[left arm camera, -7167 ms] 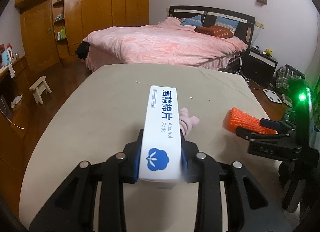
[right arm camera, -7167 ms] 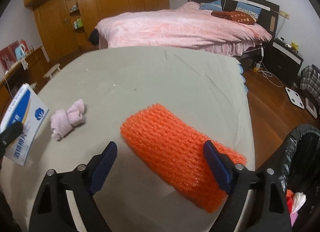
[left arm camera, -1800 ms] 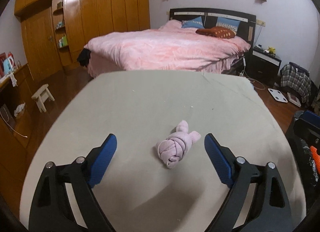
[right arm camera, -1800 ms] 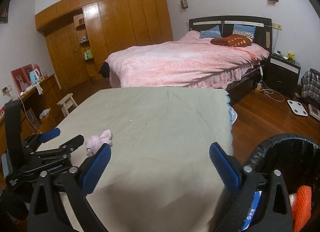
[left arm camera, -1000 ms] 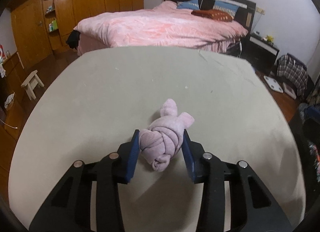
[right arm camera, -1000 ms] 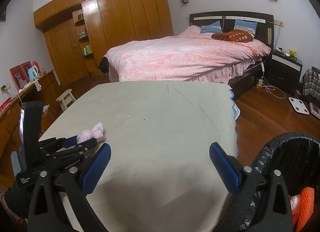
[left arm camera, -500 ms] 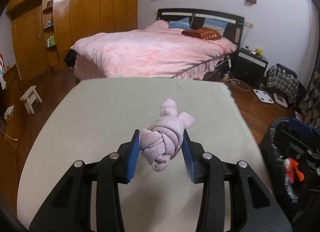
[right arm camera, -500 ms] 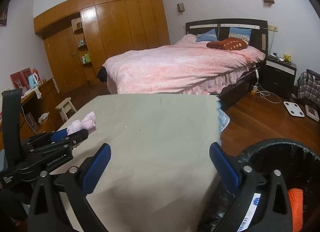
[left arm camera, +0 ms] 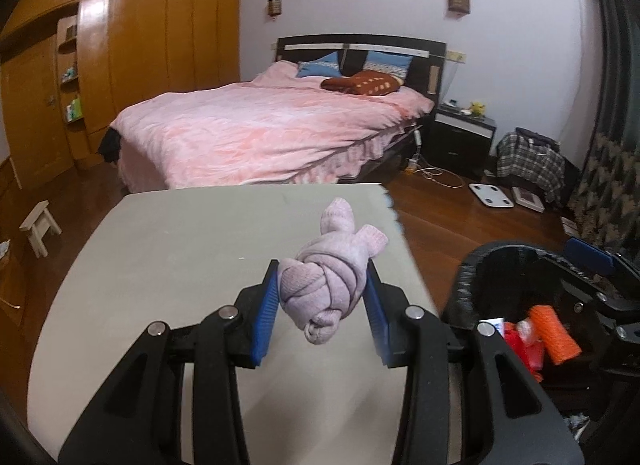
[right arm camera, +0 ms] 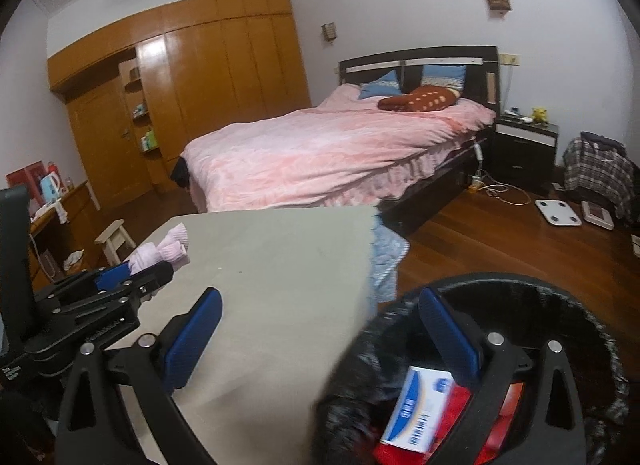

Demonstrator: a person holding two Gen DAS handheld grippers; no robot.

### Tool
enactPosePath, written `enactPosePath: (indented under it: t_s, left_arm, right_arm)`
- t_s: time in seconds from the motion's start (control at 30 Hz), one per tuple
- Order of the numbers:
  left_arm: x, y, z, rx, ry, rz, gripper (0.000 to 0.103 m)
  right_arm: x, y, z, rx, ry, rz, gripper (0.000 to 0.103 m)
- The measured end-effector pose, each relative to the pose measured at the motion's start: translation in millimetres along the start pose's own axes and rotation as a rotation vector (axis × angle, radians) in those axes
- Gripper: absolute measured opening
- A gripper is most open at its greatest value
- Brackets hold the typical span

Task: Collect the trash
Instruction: 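Carry the pink cloth toy over the bin and open the left tool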

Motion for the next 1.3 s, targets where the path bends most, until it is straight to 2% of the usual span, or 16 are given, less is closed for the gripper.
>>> enactPosePath:
  t_s: [0.43,0.7,1.03,1.23,1.3]
  left_arm:
    - [101.1,18.3,5.1,0.028,-0.093,0.157,0.039]
    - [159.4,14.8,14.1,0.027,-0.150,0.237,0.039]
    - [206.8,-4.6,34.4,-0.008,-0.201,0.289,0.039]
    - [216.6,-9.9,34.8,-0.008,-0.207,0.303,0.040]
    - [214.2,-9.7,34.4,-0.007,-0.209,0.306,0.044]
  right_arm:
    - [63.8,66.9,9.7,0.049,-0.060,0.143,0.097]
    - [96.1,90.4,18.0,0.065,-0.089,0.207,0.097]
    - [128.0,105.6,33.8,0.066,-0.130,0.262,0.097]
    - [138.9,105.0,40.0,0.065,-0.148,0.278,0.097]
    - [142.2,103.3,41.4,0.065,-0.155,0.280,0.097]
Point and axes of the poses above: each gripper's, at about its wrist camera, not at the fingertips, and y roughly against the way its jaws point, x to its right, z to its underside, the point moved 3 cm from there along -y, roughly the way its jaws point, and after that the axes turned 11 degrees about -z, right-handed, at the moved point
